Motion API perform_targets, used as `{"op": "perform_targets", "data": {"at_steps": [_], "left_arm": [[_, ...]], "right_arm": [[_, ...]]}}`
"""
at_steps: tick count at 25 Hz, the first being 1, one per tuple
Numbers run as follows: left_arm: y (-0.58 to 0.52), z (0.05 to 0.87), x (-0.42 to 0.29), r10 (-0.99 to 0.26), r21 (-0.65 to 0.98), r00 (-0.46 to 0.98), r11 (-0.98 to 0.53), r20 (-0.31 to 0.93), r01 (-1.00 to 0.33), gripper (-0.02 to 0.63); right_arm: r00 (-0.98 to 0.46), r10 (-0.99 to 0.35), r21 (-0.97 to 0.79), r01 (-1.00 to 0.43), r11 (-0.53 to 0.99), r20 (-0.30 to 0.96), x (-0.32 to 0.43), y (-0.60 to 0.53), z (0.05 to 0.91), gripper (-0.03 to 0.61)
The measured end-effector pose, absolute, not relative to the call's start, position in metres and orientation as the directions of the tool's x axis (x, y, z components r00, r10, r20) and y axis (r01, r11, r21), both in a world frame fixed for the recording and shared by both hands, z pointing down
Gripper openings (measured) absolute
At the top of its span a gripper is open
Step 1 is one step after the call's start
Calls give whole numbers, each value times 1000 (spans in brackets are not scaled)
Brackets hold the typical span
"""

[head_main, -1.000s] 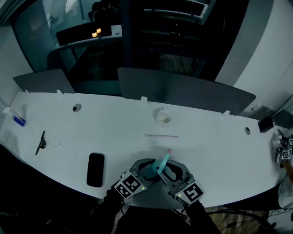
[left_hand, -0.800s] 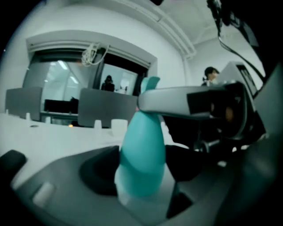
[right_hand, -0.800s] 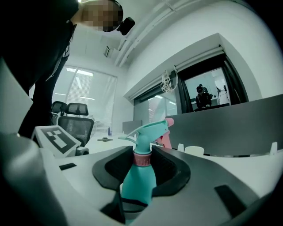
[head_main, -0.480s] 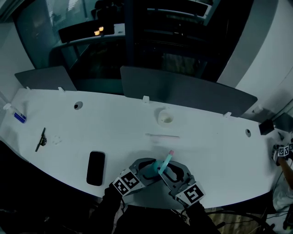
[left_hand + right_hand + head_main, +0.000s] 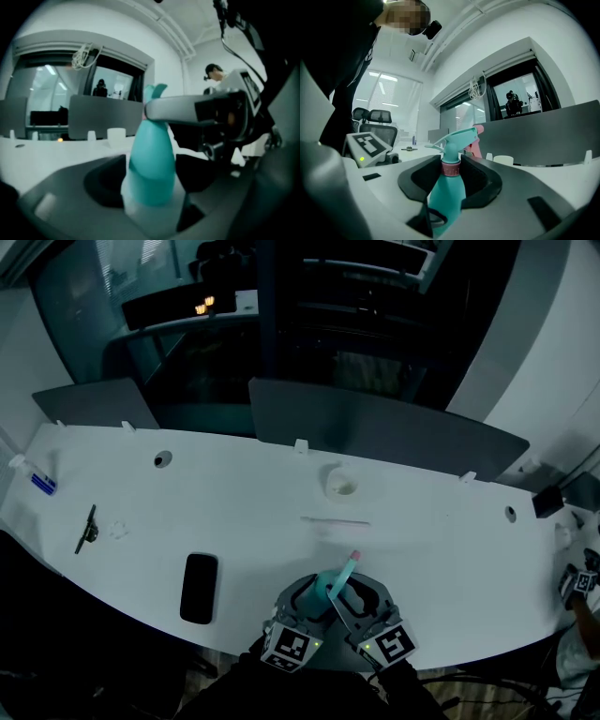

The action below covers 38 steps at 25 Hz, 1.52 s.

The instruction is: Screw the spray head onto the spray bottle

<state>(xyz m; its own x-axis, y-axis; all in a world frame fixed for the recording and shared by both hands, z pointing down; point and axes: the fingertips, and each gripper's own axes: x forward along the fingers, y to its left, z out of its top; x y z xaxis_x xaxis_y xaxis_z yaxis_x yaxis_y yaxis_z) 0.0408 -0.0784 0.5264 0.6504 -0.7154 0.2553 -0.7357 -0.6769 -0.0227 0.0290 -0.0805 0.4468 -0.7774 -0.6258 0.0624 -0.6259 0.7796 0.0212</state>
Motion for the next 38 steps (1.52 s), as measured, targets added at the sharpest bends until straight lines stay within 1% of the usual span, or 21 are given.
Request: {"op": "perform_targets", "data": {"at_steps": [2,4,5,6,8,11,12,13,15,17,19,21,22,24,27,29,30,32,34,36,38], "left_arm": [[-80,524,39,-558,36,781,-807,281,-589,354],[-82,524,43,-391,116,870,-891,301,-440,353],[-82,523,45,-347,137,887,-906,304,-401,337],[-83,522,47,-348,141,888,-904,301,-403,332],[-84,519,46,-470,126,838,-847,277,-516,327],[-83,520,41,-743,86,623,-623,246,-777,324],[-81,522,41,-792,61,557,-561,248,-825,324],[-79,524,41,-808,33,532,-542,255,-840,325],[-76,524,42,-744,7,609,-632,274,-775,331],[-78,521,39,-597,63,749,-769,287,-637,350],[-80,518,40,-438,125,850,-864,292,-488,353],[-80,515,45,-359,130,887,-904,291,-408,311],[-79,514,46,-371,121,884,-901,285,-417,308],[-79,512,45,-498,96,829,-840,254,-534,305],[-76,515,43,-761,27,607,-618,229,-785,307],[-73,521,46,-825,-67,502,-534,259,-843,314],[-73,524,47,-816,-96,510,-550,272,-830,322],[-74,523,46,-727,-63,627,-666,279,-744,324],[-74,518,44,-568,30,773,-800,282,-599,327],[-74,516,46,-427,85,858,-880,286,-467,324],[-77,514,49,-401,77,872,-896,282,-437,310]], "right_arm": [[-794,-604,2,-605,796,72,27,-79,447,132],[-805,-589,-7,-590,807,70,27,-80,448,132],[-805,-590,-5,-591,806,67,29,-81,448,132],[-801,-595,-2,-597,802,66,30,-83,448,132],[-788,-612,9,-613,790,67,30,-83,448,132],[-765,-641,22,-641,767,62,29,-81,449,132],[-760,-648,19,-648,762,57,28,-80,449,132],[-757,-651,12,-651,759,50,28,-79,449,132],[-761,-648,8,-648,762,37,30,-77,447,132],[-776,-629,13,-629,777,51,29,-77,447,132],[-791,-608,-1,-609,793,75,28,-79,448,132],[-792,-606,-4,-608,794,78,29,-80,449,132],[-786,-614,-1,-616,788,74,31,-80,449,132],[-772,-633,7,-633,774,65,33,-81,448,132],[-763,-644,4,-645,764,62,31,-78,448,132],[-764,-642,-2,-643,766,60,30,-76,447,132],[-765,-641,1,-642,767,60,31,-76,447,132],[-774,-630,9,-631,776,66,30,-76,448,132],[-784,-616,4,-617,787,76,28,-74,448,132],[-785,-614,-6,-616,787,76,29,-74,449,132],[-776,-627,-3,-628,778,67,32,-77,449,132]]}}
